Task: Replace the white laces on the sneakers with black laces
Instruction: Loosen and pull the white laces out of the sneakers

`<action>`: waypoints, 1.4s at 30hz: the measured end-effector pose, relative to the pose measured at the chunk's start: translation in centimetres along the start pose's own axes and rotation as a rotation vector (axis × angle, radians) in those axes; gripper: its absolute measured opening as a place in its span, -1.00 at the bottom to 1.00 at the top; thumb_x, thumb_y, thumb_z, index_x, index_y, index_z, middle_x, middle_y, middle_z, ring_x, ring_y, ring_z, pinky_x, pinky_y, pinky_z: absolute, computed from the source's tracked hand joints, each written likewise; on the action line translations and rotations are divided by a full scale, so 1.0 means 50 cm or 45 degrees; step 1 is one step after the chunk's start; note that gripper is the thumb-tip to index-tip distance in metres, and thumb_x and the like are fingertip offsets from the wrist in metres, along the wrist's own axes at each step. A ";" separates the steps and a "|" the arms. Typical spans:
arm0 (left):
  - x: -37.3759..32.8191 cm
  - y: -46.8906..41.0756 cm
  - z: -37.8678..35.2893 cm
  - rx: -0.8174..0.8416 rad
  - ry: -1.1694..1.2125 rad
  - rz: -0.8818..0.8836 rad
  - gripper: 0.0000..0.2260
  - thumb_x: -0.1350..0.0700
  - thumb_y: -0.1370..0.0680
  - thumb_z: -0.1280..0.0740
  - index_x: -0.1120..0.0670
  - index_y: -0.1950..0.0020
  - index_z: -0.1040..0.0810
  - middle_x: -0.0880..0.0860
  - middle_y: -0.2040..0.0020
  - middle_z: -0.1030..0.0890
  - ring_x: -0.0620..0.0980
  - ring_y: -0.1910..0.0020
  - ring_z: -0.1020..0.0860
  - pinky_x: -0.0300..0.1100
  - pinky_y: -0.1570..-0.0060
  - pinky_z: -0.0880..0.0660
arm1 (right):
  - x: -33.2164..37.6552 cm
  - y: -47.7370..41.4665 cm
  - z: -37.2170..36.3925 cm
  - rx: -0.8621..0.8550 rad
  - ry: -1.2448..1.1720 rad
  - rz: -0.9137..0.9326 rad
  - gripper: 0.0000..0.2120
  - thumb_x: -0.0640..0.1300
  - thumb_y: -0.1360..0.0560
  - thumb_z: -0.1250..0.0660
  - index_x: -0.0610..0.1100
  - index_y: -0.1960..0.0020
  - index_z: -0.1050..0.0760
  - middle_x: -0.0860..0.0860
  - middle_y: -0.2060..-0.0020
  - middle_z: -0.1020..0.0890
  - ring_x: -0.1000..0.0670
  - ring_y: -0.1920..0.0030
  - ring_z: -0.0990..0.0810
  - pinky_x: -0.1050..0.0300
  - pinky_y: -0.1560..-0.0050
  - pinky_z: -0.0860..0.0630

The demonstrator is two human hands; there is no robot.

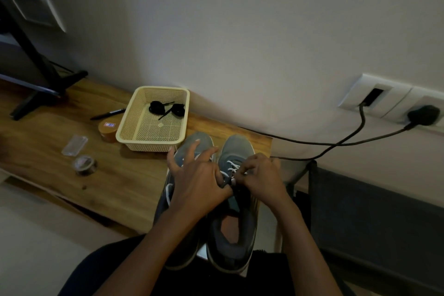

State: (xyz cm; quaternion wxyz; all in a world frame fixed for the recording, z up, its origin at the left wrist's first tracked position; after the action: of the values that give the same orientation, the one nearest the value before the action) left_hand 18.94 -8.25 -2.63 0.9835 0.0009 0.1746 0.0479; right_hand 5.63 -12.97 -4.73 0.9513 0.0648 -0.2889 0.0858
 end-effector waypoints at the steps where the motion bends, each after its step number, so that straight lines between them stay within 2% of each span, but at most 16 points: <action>1: 0.000 0.000 0.001 0.000 0.002 0.009 -0.76 -0.17 -0.37 -0.39 -0.10 0.42 -0.48 -0.28 -0.44 -0.28 -0.13 -0.51 0.09 0.11 -0.35 0.34 | -0.005 0.002 0.007 -0.034 -0.083 -0.024 -0.92 -0.18 -0.37 -0.46 -0.06 0.29 -0.63 0.08 0.15 -0.50 -0.05 -0.11 -0.43 0.18 0.03 -0.15; 4: 0.000 0.002 0.000 0.004 0.027 0.038 -0.80 -0.14 -0.36 -0.40 -0.10 0.40 -0.50 -0.28 -0.42 -0.30 -0.13 -0.51 0.07 0.10 -0.31 0.36 | -0.030 0.003 0.031 -0.203 -0.198 -0.154 -0.79 -0.23 -0.36 -0.47 -0.04 0.40 -0.54 0.01 0.18 -0.57 -0.12 -0.07 -0.49 0.08 -0.04 -0.35; 7: 0.000 0.008 -0.007 -0.001 0.017 0.051 -0.81 -0.18 -0.37 -0.37 -0.11 0.30 -0.47 -0.25 -0.43 -0.28 -0.09 -0.51 0.08 0.19 -0.36 0.31 | -0.026 0.006 0.035 -0.247 -0.220 -0.139 -0.73 -0.24 -0.38 -0.43 0.02 0.37 -0.44 0.00 0.08 -0.56 -0.09 -0.11 -0.47 0.19 -0.07 -0.25; 9: -0.004 0.010 -0.014 -0.005 -0.058 0.035 -0.78 -0.24 -0.38 -0.34 -0.12 0.20 -0.45 -0.20 -0.46 -0.23 -0.04 -0.51 0.10 0.23 -0.34 0.32 | -0.009 0.007 0.032 -0.189 -0.206 -0.063 -0.79 -0.25 -0.38 -0.40 0.03 0.27 -0.47 0.02 -0.02 -0.52 -0.04 -0.18 -0.41 0.32 0.01 -0.11; 11: -0.007 0.009 -0.018 -0.016 -0.102 0.030 -0.78 -0.25 -0.41 -0.31 -0.13 0.12 -0.46 -0.17 -0.47 -0.21 -0.01 -0.52 0.12 0.23 -0.30 0.35 | 0.005 0.007 0.025 -0.088 -0.117 -0.005 -0.90 -0.19 -0.41 -0.38 0.00 0.19 -0.57 0.03 -0.13 -0.50 -0.03 -0.25 -0.33 0.30 0.09 -0.04; 15: -0.009 0.006 -0.024 -0.040 -0.134 0.044 -0.78 -0.21 -0.46 -0.26 -0.12 0.03 -0.52 -0.17 -0.46 -0.24 -0.02 -0.52 0.08 0.20 -0.26 0.38 | 0.013 0.009 -0.002 0.118 0.156 0.030 -0.95 -0.07 -0.42 -0.36 0.04 0.15 -0.60 0.10 -0.24 -0.46 -0.07 -0.33 -0.21 0.14 -0.24 -0.14; 19: -0.005 0.003 -0.025 -0.071 -0.100 0.057 -0.80 -0.21 -0.45 -0.29 -0.11 0.16 -0.52 -0.20 -0.43 -0.29 -0.06 -0.52 0.05 0.17 -0.27 0.38 | 0.019 0.005 -0.012 0.123 0.222 0.051 -0.90 -0.07 -0.44 -0.35 0.07 0.25 -0.51 0.11 -0.20 -0.50 -0.11 -0.32 -0.27 0.02 -0.28 -0.22; 23: -0.004 0.001 -0.024 -0.079 -0.042 0.065 -0.79 -0.17 -0.43 -0.33 -0.09 0.28 -0.44 -0.21 -0.41 -0.33 -0.07 -0.52 0.03 0.15 -0.27 0.39 | 0.016 0.005 0.000 0.052 0.097 -0.026 -0.94 -0.11 -0.45 -0.38 -0.02 0.15 -0.63 0.12 -0.15 -0.50 -0.08 -0.26 -0.24 0.05 -0.21 -0.27; 26: -0.004 0.002 -0.021 -0.074 -0.012 0.066 -0.79 -0.15 -0.41 -0.35 -0.08 0.30 -0.46 -0.22 -0.41 -0.33 -0.08 -0.51 0.03 0.13 -0.27 0.40 | 0.002 0.004 0.016 -0.115 -0.056 -0.158 -0.89 -0.15 -0.45 -0.39 -0.01 0.25 -0.59 0.06 -0.07 -0.54 -0.08 -0.22 -0.33 0.20 0.03 -0.10; 29: -0.003 0.004 -0.019 -0.068 0.017 0.073 -0.83 -0.13 -0.40 -0.37 -0.08 0.29 -0.51 -0.23 -0.40 -0.34 -0.08 -0.51 0.02 0.12 -0.27 0.40 | -0.017 0.005 0.034 -0.305 -0.131 -0.319 -0.82 -0.15 -0.47 -0.37 0.01 0.29 -0.50 -0.03 -0.06 -0.58 -0.14 -0.21 -0.39 0.20 0.20 0.01; 31: -0.003 0.004 -0.018 -0.066 0.026 0.076 -0.82 -0.13 -0.40 -0.38 -0.08 0.31 -0.48 -0.21 -0.40 -0.34 -0.07 -0.51 0.02 0.12 -0.28 0.39 | -0.006 0.006 0.035 -0.285 -0.134 -0.284 -0.86 -0.17 -0.46 -0.36 0.02 0.24 -0.50 0.00 -0.12 -0.54 -0.12 -0.25 -0.36 0.22 0.11 -0.03; 32: -0.003 0.004 -0.018 -0.066 0.029 0.078 -0.81 -0.13 -0.40 -0.38 -0.08 0.32 -0.47 -0.21 -0.40 -0.35 -0.07 -0.52 0.02 0.12 -0.29 0.39 | 0.005 0.006 0.034 -0.251 -0.140 -0.229 -0.86 -0.19 -0.44 -0.36 0.03 0.21 -0.50 0.03 -0.16 -0.50 -0.09 -0.29 -0.31 0.22 -0.03 -0.09; 34: -0.002 0.004 -0.020 -0.069 0.026 0.076 -0.79 -0.14 -0.41 -0.37 -0.08 0.34 -0.47 -0.20 -0.40 -0.36 -0.07 -0.52 0.01 0.13 -0.29 0.38 | 0.025 0.009 0.031 -0.164 -0.101 -0.118 -0.85 -0.18 -0.41 -0.38 0.07 0.19 -0.53 0.08 -0.26 -0.44 -0.06 -0.36 -0.21 0.05 -0.32 -0.15; 35: -0.001 0.003 -0.021 -0.076 0.022 0.073 -0.79 -0.15 -0.41 -0.36 -0.08 0.34 -0.48 -0.20 -0.40 -0.36 -0.07 -0.51 0.01 0.13 -0.29 0.38 | 0.032 0.012 0.030 -0.114 -0.029 -0.084 -0.87 -0.16 -0.41 -0.39 0.08 0.19 -0.56 0.10 -0.30 -0.41 -0.06 -0.39 -0.15 -0.03 -0.37 -0.13; 38: 0.005 -0.001 -0.027 -0.104 0.019 0.068 -0.75 -0.22 -0.42 -0.34 -0.09 0.33 -0.51 -0.22 -0.38 -0.37 -0.08 -0.52 0.00 0.13 -0.28 0.38 | 0.038 0.016 0.018 0.021 0.229 -0.041 -0.90 -0.09 -0.42 -0.38 0.08 0.10 -0.63 0.16 -0.35 -0.38 -0.10 -0.45 -0.06 -0.08 -0.39 -0.03; 42: 0.008 -0.003 -0.030 -0.127 0.023 0.074 -0.72 -0.26 -0.41 -0.33 -0.09 0.34 -0.55 -0.24 -0.37 -0.40 -0.09 -0.51 -0.01 0.12 -0.28 0.38 | 0.038 0.018 0.011 0.002 0.289 0.005 -0.87 -0.04 -0.48 -0.34 0.02 0.02 -0.63 0.15 -0.31 -0.41 -0.09 -0.42 -0.10 -0.09 -0.38 -0.05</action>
State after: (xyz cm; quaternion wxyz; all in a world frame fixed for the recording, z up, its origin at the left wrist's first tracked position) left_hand 18.80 -8.40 -4.16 0.9789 -0.0436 0.1807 0.0852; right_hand 6.71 -11.92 -3.11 0.9777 0.0550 -0.1792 0.0948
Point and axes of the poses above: each hand's wrist, its own y-axis away from the middle knuckle, its own z-axis out of the back of the hand, x = y × z, the point moved 5 cm from there along -y, towards the middle knuckle
